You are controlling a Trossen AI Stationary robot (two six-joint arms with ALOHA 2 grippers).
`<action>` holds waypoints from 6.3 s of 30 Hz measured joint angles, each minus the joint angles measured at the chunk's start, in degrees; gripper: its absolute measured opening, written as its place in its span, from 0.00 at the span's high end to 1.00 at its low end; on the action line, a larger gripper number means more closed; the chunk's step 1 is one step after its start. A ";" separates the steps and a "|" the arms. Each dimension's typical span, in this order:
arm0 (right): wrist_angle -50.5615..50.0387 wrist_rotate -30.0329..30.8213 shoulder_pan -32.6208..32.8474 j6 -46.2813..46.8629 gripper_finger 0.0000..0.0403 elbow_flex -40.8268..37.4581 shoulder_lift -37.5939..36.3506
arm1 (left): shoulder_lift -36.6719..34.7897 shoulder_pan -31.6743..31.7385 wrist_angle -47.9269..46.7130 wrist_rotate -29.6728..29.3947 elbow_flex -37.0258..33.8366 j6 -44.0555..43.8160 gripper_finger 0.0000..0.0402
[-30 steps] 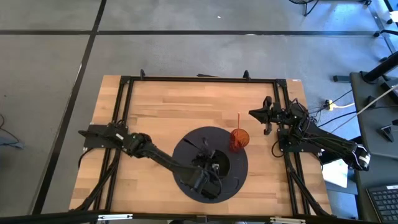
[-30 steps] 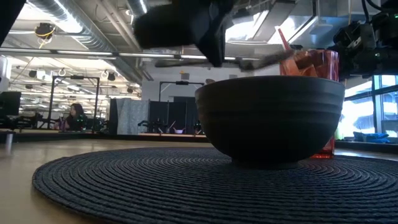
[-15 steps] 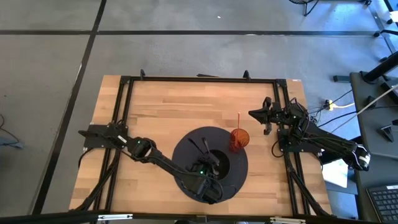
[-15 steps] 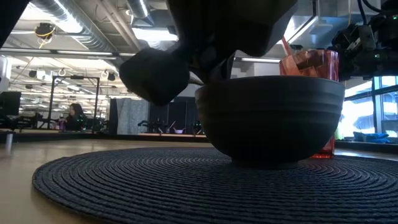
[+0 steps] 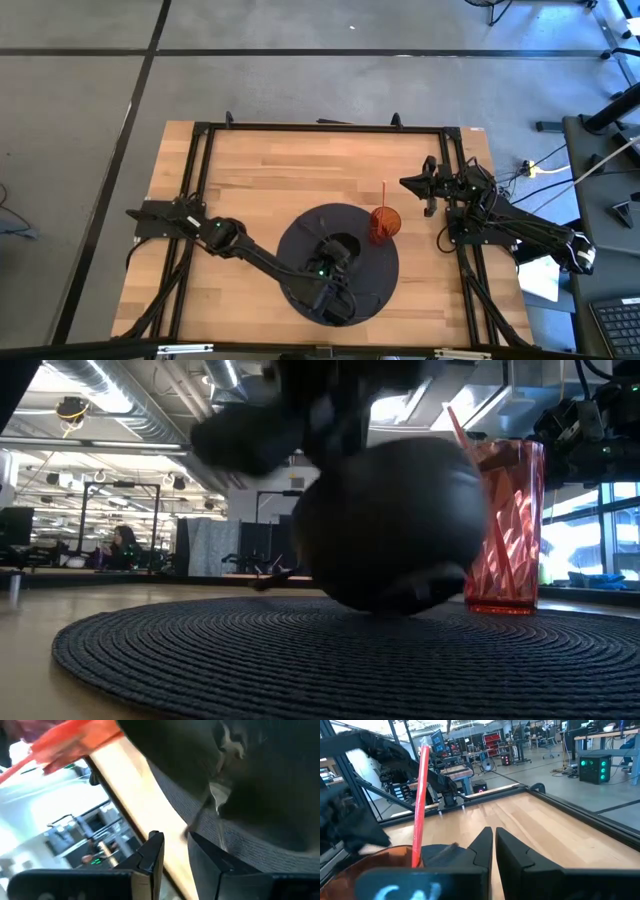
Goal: Pick & Place Utensil
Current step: Adjust the black bowl, then put the black spoon into the black bowl
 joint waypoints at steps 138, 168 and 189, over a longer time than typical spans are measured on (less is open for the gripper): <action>-3.82 8.83 0.02 -3.65 0.94 0.00 -0.02 | -36.26 11.97 60.22 59.11 -54.73 25.88 0.99; -5.80 7.98 0.02 -4.76 0.94 -0.02 -0.01 | -35.89 11.45 45.30 51.01 -50.66 20.26 0.73; -7.76 7.83 0.04 -3.12 0.94 -0.02 -0.02 | -40.21 28.20 49.69 55.17 -61.65 19.83 0.80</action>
